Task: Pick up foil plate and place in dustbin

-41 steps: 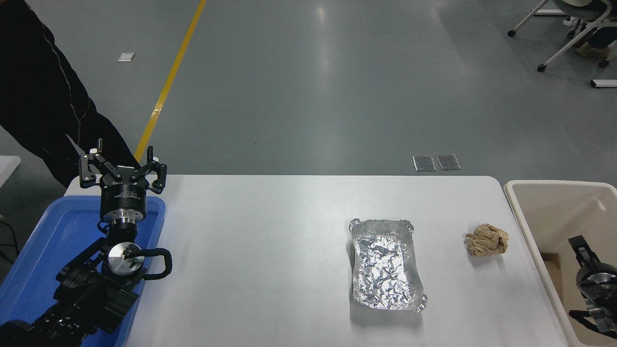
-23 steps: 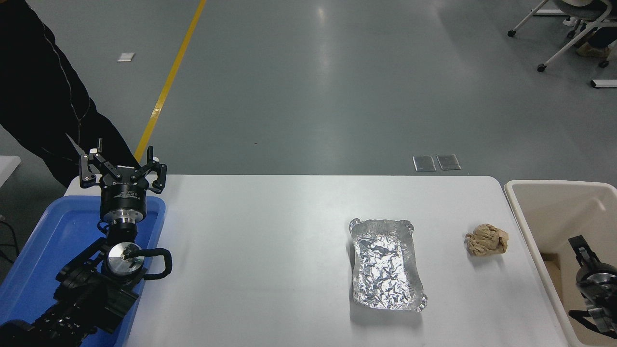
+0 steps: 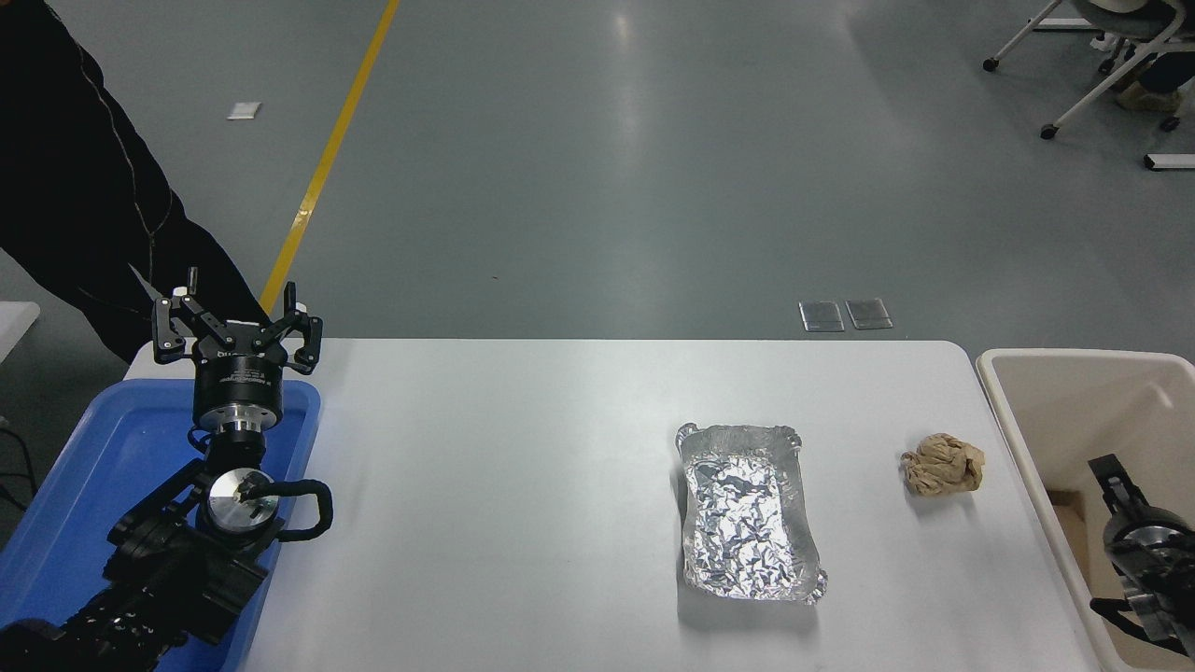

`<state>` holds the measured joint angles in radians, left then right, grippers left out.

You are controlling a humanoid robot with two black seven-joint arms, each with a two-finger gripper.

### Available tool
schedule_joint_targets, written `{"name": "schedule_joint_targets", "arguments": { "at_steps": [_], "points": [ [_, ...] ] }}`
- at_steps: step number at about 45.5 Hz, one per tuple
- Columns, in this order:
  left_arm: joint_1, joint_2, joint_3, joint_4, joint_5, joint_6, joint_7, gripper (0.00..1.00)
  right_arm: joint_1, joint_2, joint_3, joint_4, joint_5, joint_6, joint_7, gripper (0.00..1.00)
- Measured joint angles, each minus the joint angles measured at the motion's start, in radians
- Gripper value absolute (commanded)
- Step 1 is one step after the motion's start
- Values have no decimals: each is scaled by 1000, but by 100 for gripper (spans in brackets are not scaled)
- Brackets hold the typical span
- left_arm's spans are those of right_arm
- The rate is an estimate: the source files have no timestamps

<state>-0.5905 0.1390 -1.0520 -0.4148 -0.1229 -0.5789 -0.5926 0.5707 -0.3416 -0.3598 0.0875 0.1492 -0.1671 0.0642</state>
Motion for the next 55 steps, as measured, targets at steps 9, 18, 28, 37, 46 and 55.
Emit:
{"name": "schedule_joint_targets", "arguments": {
  "at_steps": [9, 18, 28, 37, 46, 55],
  "points": [
    [1, 0, 0, 0, 0, 0, 0, 99, 72, -40, -37, 55, -9, 6, 0, 100],
    [1, -1, 1, 1, 0, 0, 0, 99, 248, -137, -192, 259, -14, 11, 0, 100],
    [2, -1, 1, -1, 2, -1, 2, 99, 617, -204, -474, 600, -17, 76, 1, 100],
    [2, -1, 1, -1, 2, -1, 2, 99, 997, -216, -668, 886, -62, 280, 1, 100],
    [1, -1, 1, -1, 2, -1, 2, 99, 1296, -219, -782, 1121, -172, 467, 1, 100],
    [1, -1, 1, -2, 3, -1, 3, 99, 1511, -218, -838, 1320, -242, 626, 2, 100]
  ]
}}
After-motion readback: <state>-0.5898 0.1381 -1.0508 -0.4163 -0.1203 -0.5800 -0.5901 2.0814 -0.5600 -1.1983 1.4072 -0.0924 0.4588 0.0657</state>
